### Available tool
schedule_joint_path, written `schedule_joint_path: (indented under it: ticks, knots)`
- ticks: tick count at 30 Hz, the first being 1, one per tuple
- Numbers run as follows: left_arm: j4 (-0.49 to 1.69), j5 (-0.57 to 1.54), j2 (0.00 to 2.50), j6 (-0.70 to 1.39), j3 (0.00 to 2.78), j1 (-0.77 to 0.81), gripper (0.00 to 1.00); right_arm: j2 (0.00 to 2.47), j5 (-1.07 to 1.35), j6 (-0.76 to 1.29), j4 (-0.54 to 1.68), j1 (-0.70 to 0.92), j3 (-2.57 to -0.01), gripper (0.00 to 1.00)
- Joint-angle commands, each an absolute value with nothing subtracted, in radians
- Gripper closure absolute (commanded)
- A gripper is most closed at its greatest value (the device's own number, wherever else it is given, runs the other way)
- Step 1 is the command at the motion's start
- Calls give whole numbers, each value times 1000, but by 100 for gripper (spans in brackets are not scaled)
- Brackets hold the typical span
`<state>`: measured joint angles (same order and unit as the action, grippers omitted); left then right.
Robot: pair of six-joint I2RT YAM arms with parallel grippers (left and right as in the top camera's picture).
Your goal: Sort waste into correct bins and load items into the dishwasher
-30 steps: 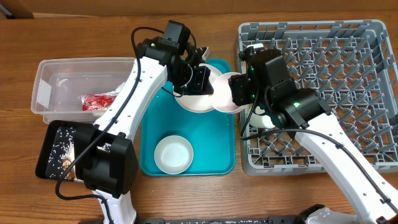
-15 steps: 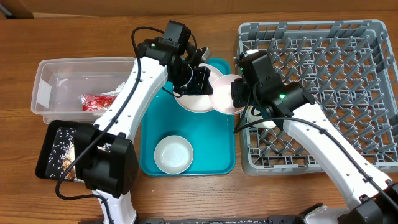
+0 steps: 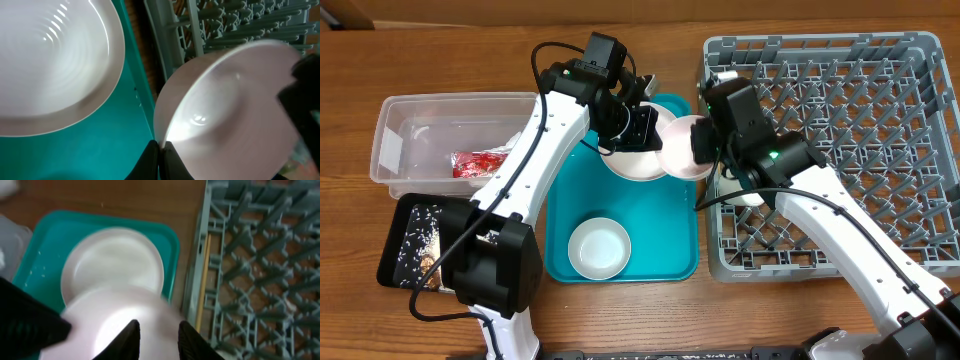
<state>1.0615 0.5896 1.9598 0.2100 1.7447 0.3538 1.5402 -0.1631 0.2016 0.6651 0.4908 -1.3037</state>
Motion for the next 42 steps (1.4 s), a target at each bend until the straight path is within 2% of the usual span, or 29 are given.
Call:
schedule_joint_path:
  ticks: [1,8,18,22,25,29,42]
  knots:
    - [1063,591,1943,210,1763,361,96,1536,-209,172,614,475,-1342,71]
    - [1067,591,1943,209,1763,361,96,1536,-210,125,631,476,-1391,62]
    - [1071,591,1943,209,1762,361,96,1536,-208,130,870,470,-1389,62]
    - [1068,591,1943,209,1763,361,96,1536,-208,131,931,470,-1388,64]
    - [1067,590,1943,209,1763,361,96,1536,-208,131,925,470,-1388,74]
    - [1068,566,1943,210,1763,361,96,1536,-208,135,902,470,-1388,81]
    - [1021,568,1943,238,1763,361,96,1536,-179,313,958,470,-1387,82]
